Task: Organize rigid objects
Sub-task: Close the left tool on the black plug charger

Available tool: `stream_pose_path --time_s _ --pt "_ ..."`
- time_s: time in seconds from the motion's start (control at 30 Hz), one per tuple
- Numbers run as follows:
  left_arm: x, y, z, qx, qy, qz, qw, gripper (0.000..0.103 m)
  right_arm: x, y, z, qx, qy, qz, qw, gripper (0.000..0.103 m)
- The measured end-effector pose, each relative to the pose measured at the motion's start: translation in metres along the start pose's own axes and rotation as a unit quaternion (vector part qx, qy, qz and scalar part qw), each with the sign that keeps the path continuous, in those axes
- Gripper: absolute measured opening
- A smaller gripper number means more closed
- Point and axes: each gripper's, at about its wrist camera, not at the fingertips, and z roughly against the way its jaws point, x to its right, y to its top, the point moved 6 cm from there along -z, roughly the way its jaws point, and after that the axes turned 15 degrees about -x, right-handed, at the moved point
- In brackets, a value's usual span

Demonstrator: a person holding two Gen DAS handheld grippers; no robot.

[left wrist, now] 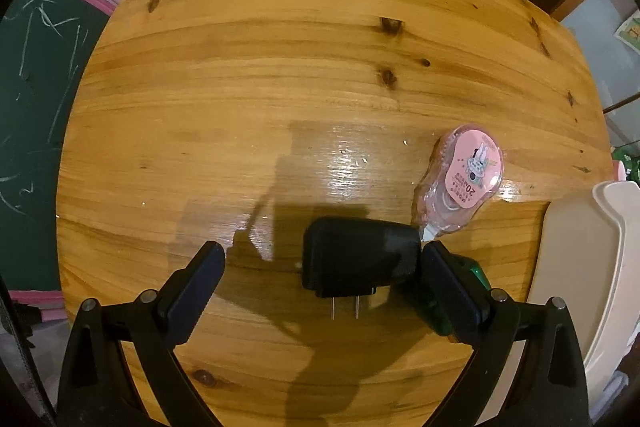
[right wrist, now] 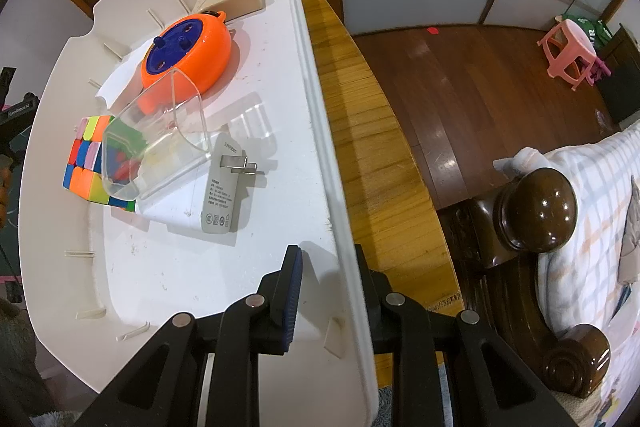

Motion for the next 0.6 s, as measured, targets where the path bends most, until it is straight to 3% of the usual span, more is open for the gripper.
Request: stream_pose_path --time_s 0.5,0.53,0.6 --pt "0.01 0.005 -0.007 0.0 0.031 0.028 0.9991 0.096 0.0 0.0 0.0 0.001 0.0 0.0 1.0 0.025" --pt "0.011 0.004 -0.007 0.001 0.031 0.034 0.999 0.093 0.0 0.0 0.0 0.001 0.0 0.0 1.0 0.025" --pt "0.013 0.001 -0.007 0.007 0.016 0.043 0.9989 0.065 0.0 0.0 0.0 0.001 0.001 0.0 1.0 0.025"
